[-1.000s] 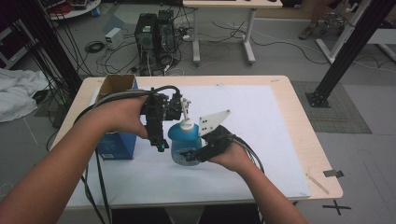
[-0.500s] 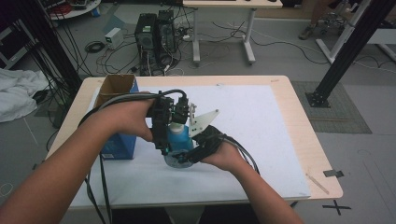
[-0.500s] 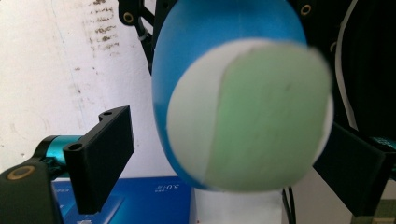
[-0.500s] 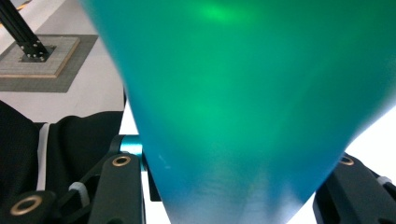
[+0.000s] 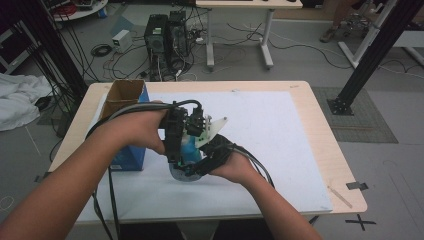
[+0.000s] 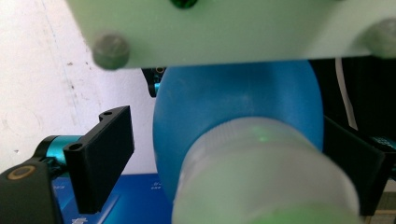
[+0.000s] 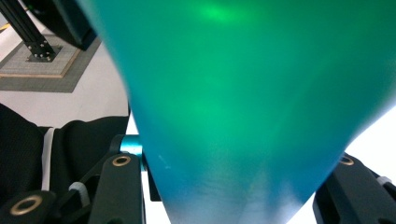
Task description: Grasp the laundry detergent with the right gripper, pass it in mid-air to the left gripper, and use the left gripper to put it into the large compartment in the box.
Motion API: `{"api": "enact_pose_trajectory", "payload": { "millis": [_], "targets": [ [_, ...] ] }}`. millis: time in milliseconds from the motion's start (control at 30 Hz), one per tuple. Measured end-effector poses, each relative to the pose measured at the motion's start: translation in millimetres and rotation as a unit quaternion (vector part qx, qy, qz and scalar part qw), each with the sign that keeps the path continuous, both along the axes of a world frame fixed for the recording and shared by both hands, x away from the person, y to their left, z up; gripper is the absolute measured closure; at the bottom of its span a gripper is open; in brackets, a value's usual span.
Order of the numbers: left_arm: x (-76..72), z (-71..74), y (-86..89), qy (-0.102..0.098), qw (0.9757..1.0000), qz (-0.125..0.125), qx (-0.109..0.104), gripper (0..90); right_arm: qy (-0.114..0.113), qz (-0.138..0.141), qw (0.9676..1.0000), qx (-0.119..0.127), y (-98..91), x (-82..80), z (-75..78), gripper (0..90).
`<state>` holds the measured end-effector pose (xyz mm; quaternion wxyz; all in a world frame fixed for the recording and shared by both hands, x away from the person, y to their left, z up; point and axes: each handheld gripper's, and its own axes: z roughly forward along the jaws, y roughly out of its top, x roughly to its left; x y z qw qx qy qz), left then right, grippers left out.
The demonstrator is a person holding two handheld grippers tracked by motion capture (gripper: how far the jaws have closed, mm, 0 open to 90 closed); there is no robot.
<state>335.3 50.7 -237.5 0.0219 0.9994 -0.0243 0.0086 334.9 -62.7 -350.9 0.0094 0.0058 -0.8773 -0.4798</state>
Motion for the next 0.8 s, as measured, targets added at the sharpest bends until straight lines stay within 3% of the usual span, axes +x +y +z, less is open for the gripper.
{"api": "enact_pose_trajectory", "payload": {
  "millis": [167, 800],
  "targets": [
    [-0.6, 0.4, 1.3, 0.003, 0.9999, 0.008, 0.009, 17.2, 0.002, 0.001, 1.0, 0.001, 2.2, 0.3, -0.4, 47.5],
    [-1.1, -1.2, 2.7, -0.003, 0.9999, 0.01, 0.01, 22.0, 0.004, -0.001, 1.0, 0.003, 4.4, 0.3, 0.1, 47.6]
  ]
}}
